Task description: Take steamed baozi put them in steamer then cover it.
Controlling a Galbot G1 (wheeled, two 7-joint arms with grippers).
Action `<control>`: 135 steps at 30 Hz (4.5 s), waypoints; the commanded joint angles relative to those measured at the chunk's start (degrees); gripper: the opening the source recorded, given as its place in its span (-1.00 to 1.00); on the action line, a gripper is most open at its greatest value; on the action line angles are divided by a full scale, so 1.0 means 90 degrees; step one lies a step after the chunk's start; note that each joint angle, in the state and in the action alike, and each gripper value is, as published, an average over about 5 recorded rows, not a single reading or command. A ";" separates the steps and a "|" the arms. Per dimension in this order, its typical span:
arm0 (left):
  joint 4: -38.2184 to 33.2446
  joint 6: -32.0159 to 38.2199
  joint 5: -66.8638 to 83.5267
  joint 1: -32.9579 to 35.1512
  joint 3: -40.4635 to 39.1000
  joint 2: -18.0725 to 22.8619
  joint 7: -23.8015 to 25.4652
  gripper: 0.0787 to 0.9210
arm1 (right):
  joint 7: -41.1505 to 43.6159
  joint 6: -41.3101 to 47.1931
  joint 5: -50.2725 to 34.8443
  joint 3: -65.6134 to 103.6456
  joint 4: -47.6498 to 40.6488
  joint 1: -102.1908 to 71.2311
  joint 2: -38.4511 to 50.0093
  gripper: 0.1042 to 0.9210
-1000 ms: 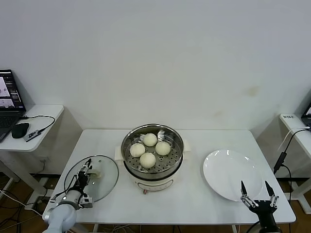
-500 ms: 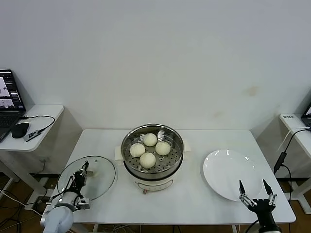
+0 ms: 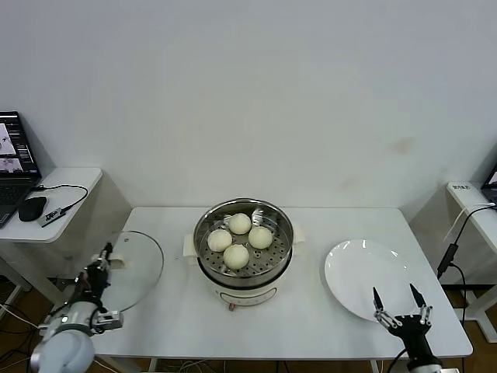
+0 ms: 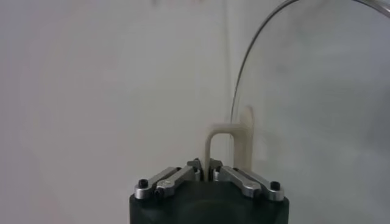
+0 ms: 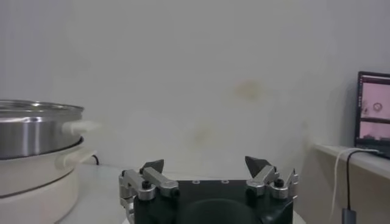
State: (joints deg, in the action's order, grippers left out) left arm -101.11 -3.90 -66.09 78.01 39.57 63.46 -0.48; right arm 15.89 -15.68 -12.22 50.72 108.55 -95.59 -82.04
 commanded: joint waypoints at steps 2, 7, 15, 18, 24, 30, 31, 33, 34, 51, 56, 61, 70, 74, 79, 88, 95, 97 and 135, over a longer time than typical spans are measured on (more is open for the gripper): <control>-0.2326 -0.1141 0.1019 0.0519 0.0150 -0.0448 0.0684 -0.86 | -0.0049 -0.0008 0.0334 -0.0222 0.0009 0.0024 0.0030 0.76; -0.2350 -0.1649 0.1615 0.0006 -0.0923 -0.1077 0.0732 -0.86 | -0.0116 -0.0023 0.0815 -0.0439 -0.0037 0.0146 -0.0194 0.76; -0.1441 -0.2397 0.1454 -0.2075 -0.3179 -0.0811 0.0706 -0.86 | -0.0217 0.0009 0.1326 -0.0578 -0.0198 0.0317 -0.0403 0.76; -0.1151 -0.2606 0.0988 -0.2673 -0.3683 -0.0354 0.0874 -0.86 | -0.0228 0.0035 0.1380 -0.0603 -0.0212 0.0354 -0.0407 0.76; -0.0795 -0.2898 -0.0103 -0.3243 -0.4264 0.0448 0.1360 -0.86 | -0.0242 0.0081 0.1513 -0.0728 -0.0233 0.0400 -0.0463 0.76; -0.0619 -0.3195 -0.0659 -0.3471 -0.4642 0.0780 0.1849 -0.86 | -0.0242 0.0075 0.1632 -0.0806 -0.0330 0.0433 -0.0520 0.76; -0.0602 -0.3245 -0.0727 -0.3495 -0.4681 0.0812 0.1926 -0.86 | -0.0243 0.0072 0.1653 -0.0810 -0.0353 0.0437 -0.0529 0.76; -0.0575 -0.3328 -0.0831 -0.3536 -0.4765 0.0896 0.2059 -0.86 | -0.0244 0.0064 0.1689 -0.0821 -0.0390 0.0442 -0.0547 0.76; -0.0555 -0.3373 -0.0877 -0.3559 -0.4818 0.0944 0.2123 -0.86 | -0.0245 0.0061 0.1705 -0.0828 -0.0405 0.0443 -0.0556 0.76; 0.0183 -0.3457 -0.1146 -0.3654 -0.5216 0.1549 0.2286 -0.86 | -0.0228 0.0083 0.1626 -0.0899 -0.0430 0.0427 -0.0611 0.76; 0.0189 -0.3454 -0.1195 -0.3637 -0.5221 0.1596 0.2289 -0.86 | -0.0227 0.0073 0.1637 -0.0901 -0.0450 0.0424 -0.0615 0.76; 0.0163 -0.3449 -0.1264 -0.3590 -0.5231 0.1675 0.2302 -0.86 | -0.0225 0.0069 0.1649 -0.0923 -0.0461 0.0425 -0.0627 0.76; 0.0171 -0.3401 -0.1426 -0.3472 -0.5189 0.1798 0.2300 -0.86 | -0.0225 0.0049 0.1665 -0.0943 -0.0496 0.0418 -0.0620 0.76; 0.0155 -0.3383 -0.1451 -0.3417 -0.5135 0.1789 0.2288 -0.86 | -0.0224 0.0045 0.1666 -0.0958 -0.0515 0.0426 -0.0615 0.76; 0.0173 -0.3345 -0.1465 -0.3396 -0.5087 0.1785 0.2268 -0.86 | -0.0220 0.0035 0.1682 -0.1002 -0.0537 0.0430 -0.0618 0.76; 0.0109 -0.3265 -0.1527 -0.3291 -0.5038 0.1828 0.2197 -0.70 | -0.0211 0.0035 0.1693 -0.1018 -0.0541 0.0433 -0.0614 0.76; -0.0345 -0.3260 -0.1476 -0.3140 -0.5030 0.1635 0.2232 -0.21 | -0.0211 0.0033 0.1720 -0.1035 -0.0546 0.0427 -0.0629 0.76; -0.0566 -0.3243 -0.1471 -0.3018 -0.5024 0.1543 0.2236 -0.09 | -0.0212 0.0034 0.1730 -0.1036 -0.0543 0.0421 -0.0635 0.76; -0.3282 0.0152 0.9576 0.2997 0.0235 0.1041 -0.1727 0.77 | -0.0219 -0.0016 0.1537 -0.1097 -0.0368 -0.0052 0.0119 0.76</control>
State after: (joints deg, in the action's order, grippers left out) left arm -129.24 -11.82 -23.08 88.04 25.64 71.37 -7.58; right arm 13.94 -16.16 1.79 41.08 104.29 -94.40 -83.45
